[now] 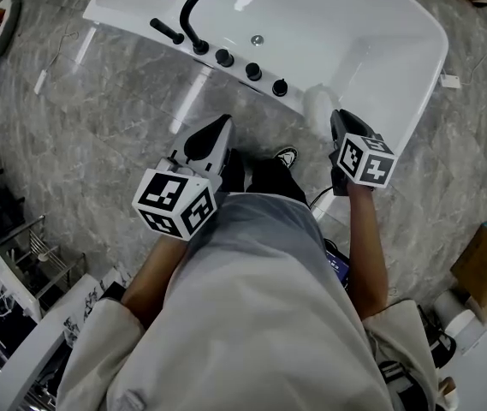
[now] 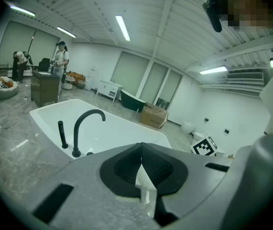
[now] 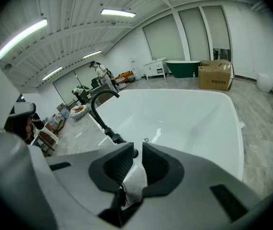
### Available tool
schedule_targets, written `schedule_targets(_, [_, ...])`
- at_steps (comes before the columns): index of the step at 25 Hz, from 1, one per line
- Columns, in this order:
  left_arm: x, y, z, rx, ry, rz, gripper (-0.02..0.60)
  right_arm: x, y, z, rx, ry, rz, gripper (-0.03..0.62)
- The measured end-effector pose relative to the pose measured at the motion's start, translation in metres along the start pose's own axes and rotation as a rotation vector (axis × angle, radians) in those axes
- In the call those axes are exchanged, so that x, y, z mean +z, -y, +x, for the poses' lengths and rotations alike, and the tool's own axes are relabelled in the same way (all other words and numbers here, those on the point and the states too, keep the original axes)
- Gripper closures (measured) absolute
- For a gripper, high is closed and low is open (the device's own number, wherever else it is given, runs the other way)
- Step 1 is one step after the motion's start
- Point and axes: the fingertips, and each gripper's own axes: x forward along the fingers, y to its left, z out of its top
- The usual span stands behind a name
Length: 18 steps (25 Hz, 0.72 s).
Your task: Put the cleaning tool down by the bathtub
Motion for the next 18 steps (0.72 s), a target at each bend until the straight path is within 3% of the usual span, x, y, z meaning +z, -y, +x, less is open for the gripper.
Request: schedule_targets(18, [0.013,-0.007,0.006,-0.015,0.034,-0.007,0.577,0.047,-0.045,-0.066,0.062,0.116,-0.054,0.556])
